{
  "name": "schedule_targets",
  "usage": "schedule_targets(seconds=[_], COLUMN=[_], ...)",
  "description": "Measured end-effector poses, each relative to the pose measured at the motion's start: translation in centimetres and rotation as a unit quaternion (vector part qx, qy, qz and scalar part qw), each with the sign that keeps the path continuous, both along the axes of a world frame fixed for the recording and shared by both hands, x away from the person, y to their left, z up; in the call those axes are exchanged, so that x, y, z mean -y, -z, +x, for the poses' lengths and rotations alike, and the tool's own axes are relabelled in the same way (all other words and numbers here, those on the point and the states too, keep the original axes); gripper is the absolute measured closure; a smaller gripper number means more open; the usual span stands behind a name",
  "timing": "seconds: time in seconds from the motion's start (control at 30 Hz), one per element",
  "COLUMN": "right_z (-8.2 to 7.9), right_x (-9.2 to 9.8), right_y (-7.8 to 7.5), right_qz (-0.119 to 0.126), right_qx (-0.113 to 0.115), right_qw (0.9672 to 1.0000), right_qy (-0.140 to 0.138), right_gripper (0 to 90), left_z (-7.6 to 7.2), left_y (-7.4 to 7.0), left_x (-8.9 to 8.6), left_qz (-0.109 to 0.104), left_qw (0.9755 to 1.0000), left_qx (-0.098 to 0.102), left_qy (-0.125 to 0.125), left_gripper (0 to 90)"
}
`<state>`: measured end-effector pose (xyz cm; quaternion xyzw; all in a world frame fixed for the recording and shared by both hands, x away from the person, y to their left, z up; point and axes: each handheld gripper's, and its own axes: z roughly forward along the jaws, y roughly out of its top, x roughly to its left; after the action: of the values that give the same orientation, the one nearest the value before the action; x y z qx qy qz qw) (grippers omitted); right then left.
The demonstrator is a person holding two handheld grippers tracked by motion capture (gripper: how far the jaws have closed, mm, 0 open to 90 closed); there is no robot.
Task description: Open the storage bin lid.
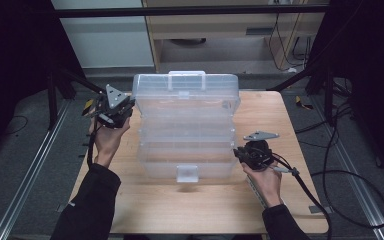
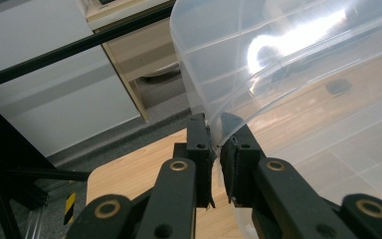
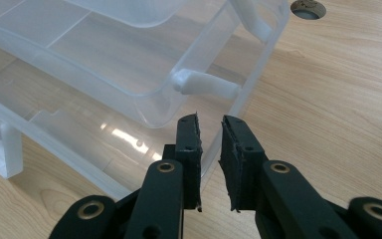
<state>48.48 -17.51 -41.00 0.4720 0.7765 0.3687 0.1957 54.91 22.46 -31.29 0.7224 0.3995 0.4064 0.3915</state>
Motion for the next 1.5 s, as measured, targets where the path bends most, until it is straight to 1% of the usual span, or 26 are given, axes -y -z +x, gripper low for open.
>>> schedule_targets(seconds=[0.2, 0.47, 0.6, 0.73, 0.97, 1.13, 1.37, 1.5], right_z=[0.0, 0.0, 0.1, 0.1, 0.0, 0.1, 0.1, 0.1], right_x=[0.0, 0.0, 0.1, 0.1, 0.0, 0.0, 0.0, 0.0], right_y=[0.0, 0.0, 0.0, 0.0, 0.0, 0.0, 0.0, 0.1], right_qz=[0.000, 0.000, 0.001, 0.001, 0.000, 0.001, 0.001, 0.001], right_qx=[0.000, -0.001, -0.001, -0.001, 0.000, -0.001, 0.000, 0.000], right_qw=[1.0000, 1.0000, 1.0000, 1.0000, 1.0000, 1.0000, 1.0000, 1.0000], right_qy=[-0.001, -0.002, -0.003, -0.003, -0.003, -0.003, -0.004, -0.003], right_gripper=[78.3, 78.2, 78.2, 78.1, 78.1, 78.0, 77.9, 77.7], left_z=[0.6, 1.4, 1.8, 2.0, 2.6, 3.0, 3.4, 3.9], left_y=[-0.3, -0.7, -0.8, -0.9, -1.0, -1.1, -1.2, -1.4], left_x=[0.0, 0.1, 0.0, 0.1, 0.1, 0.2, 0.3, 0.5], left_qz=[0.003, -0.002, -0.008, -0.008, -0.017, -0.015, -0.019, -0.015], left_qw=[1.0000, 0.9999, 0.9999, 0.9999, 0.9998, 0.9998, 0.9997, 0.9996], left_qx=[-0.003, -0.010, -0.010, -0.011, -0.013, -0.012, -0.011, -0.014], left_qy=[-0.002, -0.003, -0.004, -0.005, -0.008, -0.011, -0.014, -0.018], left_gripper=[83.2, 83.6, 83.8, 83.9, 84.2, 84.2, 84.2, 84.2])
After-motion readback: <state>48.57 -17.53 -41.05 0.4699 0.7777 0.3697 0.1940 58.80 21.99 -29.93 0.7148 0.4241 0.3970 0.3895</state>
